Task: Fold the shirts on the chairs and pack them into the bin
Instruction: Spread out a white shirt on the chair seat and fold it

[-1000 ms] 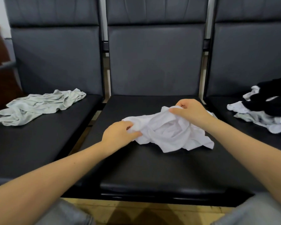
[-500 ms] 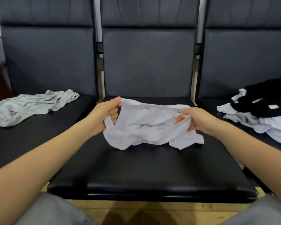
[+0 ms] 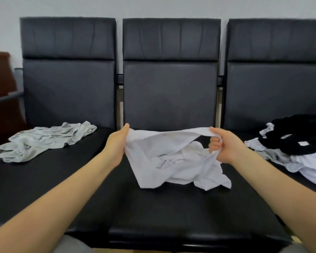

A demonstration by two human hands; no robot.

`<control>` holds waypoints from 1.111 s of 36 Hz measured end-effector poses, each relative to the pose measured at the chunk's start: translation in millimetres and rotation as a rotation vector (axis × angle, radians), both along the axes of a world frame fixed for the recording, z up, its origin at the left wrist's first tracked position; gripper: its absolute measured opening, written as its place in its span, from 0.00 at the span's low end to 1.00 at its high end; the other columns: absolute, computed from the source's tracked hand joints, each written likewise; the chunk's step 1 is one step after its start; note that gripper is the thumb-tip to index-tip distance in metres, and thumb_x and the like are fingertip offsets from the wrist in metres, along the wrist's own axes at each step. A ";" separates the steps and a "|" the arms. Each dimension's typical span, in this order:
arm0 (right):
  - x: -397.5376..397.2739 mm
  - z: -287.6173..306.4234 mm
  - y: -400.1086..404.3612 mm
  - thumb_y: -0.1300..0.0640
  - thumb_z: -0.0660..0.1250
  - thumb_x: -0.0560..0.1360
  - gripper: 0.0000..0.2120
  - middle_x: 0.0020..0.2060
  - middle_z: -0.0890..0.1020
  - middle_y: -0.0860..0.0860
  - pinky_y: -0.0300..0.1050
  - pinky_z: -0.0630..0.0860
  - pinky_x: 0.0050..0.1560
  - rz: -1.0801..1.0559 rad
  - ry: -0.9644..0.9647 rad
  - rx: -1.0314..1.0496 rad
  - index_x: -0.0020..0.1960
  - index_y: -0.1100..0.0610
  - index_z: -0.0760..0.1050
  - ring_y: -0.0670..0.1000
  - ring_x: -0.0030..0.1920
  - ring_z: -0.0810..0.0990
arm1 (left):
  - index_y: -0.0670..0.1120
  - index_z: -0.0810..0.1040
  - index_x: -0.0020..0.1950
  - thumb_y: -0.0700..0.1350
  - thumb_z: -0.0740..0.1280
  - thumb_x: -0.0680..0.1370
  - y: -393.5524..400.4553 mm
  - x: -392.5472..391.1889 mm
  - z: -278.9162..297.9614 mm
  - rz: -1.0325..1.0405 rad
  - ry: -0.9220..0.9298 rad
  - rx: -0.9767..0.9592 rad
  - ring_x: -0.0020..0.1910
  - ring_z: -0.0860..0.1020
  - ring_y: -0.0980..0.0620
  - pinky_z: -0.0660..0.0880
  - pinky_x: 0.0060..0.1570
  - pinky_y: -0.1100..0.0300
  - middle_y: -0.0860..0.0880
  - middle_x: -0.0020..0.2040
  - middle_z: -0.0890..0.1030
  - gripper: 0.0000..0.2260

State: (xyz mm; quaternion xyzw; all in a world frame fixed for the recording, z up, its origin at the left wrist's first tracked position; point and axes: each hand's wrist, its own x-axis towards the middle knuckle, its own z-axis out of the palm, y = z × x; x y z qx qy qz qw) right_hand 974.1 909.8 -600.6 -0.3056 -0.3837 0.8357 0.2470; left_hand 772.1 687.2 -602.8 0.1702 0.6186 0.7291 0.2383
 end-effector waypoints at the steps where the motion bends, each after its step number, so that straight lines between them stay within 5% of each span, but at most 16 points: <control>1: -1.0 4.8 -0.5 0.55 0.68 0.77 0.09 0.24 0.64 0.47 0.34 0.64 0.22 0.006 0.005 0.031 0.42 0.55 0.69 0.44 0.22 0.63 | 0.44 0.78 0.47 0.51 0.63 0.81 -2.1 -1.7 3.5 0.003 -0.044 0.024 0.43 0.80 0.50 0.76 0.48 0.55 0.47 0.43 0.82 0.12; 5: -7.1 23.6 -2.3 0.53 0.70 0.76 0.08 0.28 0.69 0.51 0.41 0.70 0.35 0.056 -0.057 0.157 0.44 0.56 0.73 0.47 0.30 0.69 | 0.45 0.73 0.37 0.50 0.65 0.80 -13.4 -7.2 20.9 -0.106 -0.287 0.241 0.27 0.73 0.53 0.73 0.30 0.60 0.49 0.28 0.75 0.14; 7: -6.7 37.6 0.0 0.51 0.70 0.75 0.09 0.28 0.70 0.50 0.41 0.69 0.39 0.065 -0.052 0.164 0.45 0.56 0.74 0.47 0.31 0.68 | 0.45 0.75 0.40 0.49 0.62 0.81 -18.5 -6.0 36.5 -0.172 -0.306 0.353 0.28 0.77 0.54 0.75 0.31 0.61 0.50 0.30 0.78 0.13; 11: 0.8 86.4 10.9 0.54 0.75 0.67 0.13 0.31 0.66 0.49 0.41 0.67 0.44 0.091 0.258 0.124 0.41 0.55 0.71 0.49 0.33 0.67 | 0.41 0.77 0.53 0.44 0.58 0.83 -23.1 -6.8 84.6 -0.248 -0.150 0.449 0.38 0.84 0.50 0.77 0.41 0.58 0.46 0.42 0.84 0.10; 13: 6.2 119.3 7.4 0.58 0.75 0.60 0.13 0.28 0.65 0.48 0.40 0.66 0.38 0.090 0.435 0.180 0.33 0.55 0.70 0.48 0.31 0.65 | 0.39 0.77 0.56 0.42 0.60 0.82 -23.1 -8.3 113.9 -0.210 -0.089 0.465 0.44 0.84 0.49 0.77 0.45 0.57 0.44 0.47 0.85 0.10; 18: 12.7 196.2 -14.4 0.60 0.61 0.79 0.14 0.30 0.76 0.50 0.42 0.74 0.38 0.074 0.592 0.318 0.36 0.58 0.77 0.48 0.31 0.77 | 0.38 0.78 0.58 0.44 0.64 0.80 -14.5 -0.3 182.8 -0.193 -0.011 0.486 0.49 0.82 0.51 0.78 0.48 0.58 0.45 0.49 0.84 0.11; 21: 12.0 242.9 -30.2 0.60 0.61 0.80 0.08 0.38 0.80 0.53 0.44 0.79 0.40 0.095 0.655 0.302 0.45 0.61 0.76 0.51 0.38 0.83 | 0.38 0.78 0.58 0.45 0.65 0.80 -11.4 10.5 222.8 -0.203 0.012 0.533 0.53 0.81 0.47 0.76 0.56 0.55 0.43 0.51 0.83 0.12; 25: 18.3 305.4 -56.8 0.58 0.64 0.79 0.07 0.38 0.81 0.54 0.46 0.81 0.42 0.090 0.718 0.364 0.47 0.62 0.76 0.52 0.38 0.83 | 0.40 0.78 0.49 0.45 0.65 0.81 -20.3 33.2 283.0 -0.221 -0.006 0.727 0.44 0.81 0.50 0.78 0.49 0.57 0.46 0.40 0.83 0.08; 28: 31.9 350.6 -80.4 0.58 0.65 0.79 0.08 0.38 0.83 0.55 0.48 0.81 0.51 0.028 0.799 0.455 0.48 0.62 0.78 0.53 0.37 0.84 | 0.39 0.79 0.55 0.44 0.65 0.80 -31.9 46.7 329.2 -0.217 0.052 0.877 0.47 0.82 0.50 0.79 0.50 0.58 0.45 0.46 0.83 0.10; 32: 50.2 399.3 -104.0 0.60 0.63 0.80 0.07 0.35 0.85 0.56 0.47 0.83 0.42 -0.054 0.904 0.600 0.49 0.63 0.77 0.53 0.35 0.85 | 0.36 0.76 0.65 0.43 0.67 0.79 -44.6 60.6 384.0 -0.153 0.178 0.995 0.58 0.81 0.46 0.77 0.60 0.52 0.41 0.61 0.80 0.17; 36: 57.8 431.2 -110.6 0.62 0.61 0.81 0.08 0.30 0.83 0.54 0.41 0.80 0.31 -0.097 0.949 0.667 0.46 0.63 0.77 0.51 0.30 0.83 | 0.36 0.78 0.61 0.42 0.69 0.77 -51.9 71.9 423.3 -0.109 0.252 1.040 0.56 0.81 0.45 0.78 0.58 0.50 0.41 0.60 0.81 0.15; 40: 43.3 443.7 -89.0 0.59 0.69 0.76 0.12 0.49 0.85 0.57 0.47 0.82 0.45 -0.206 0.839 0.708 0.57 0.64 0.79 0.55 0.47 0.85 | 0.39 0.81 0.51 0.41 0.71 0.76 -52.6 75.0 438.0 -0.036 0.285 1.006 0.49 0.83 0.47 0.80 0.53 0.52 0.44 0.52 0.83 0.07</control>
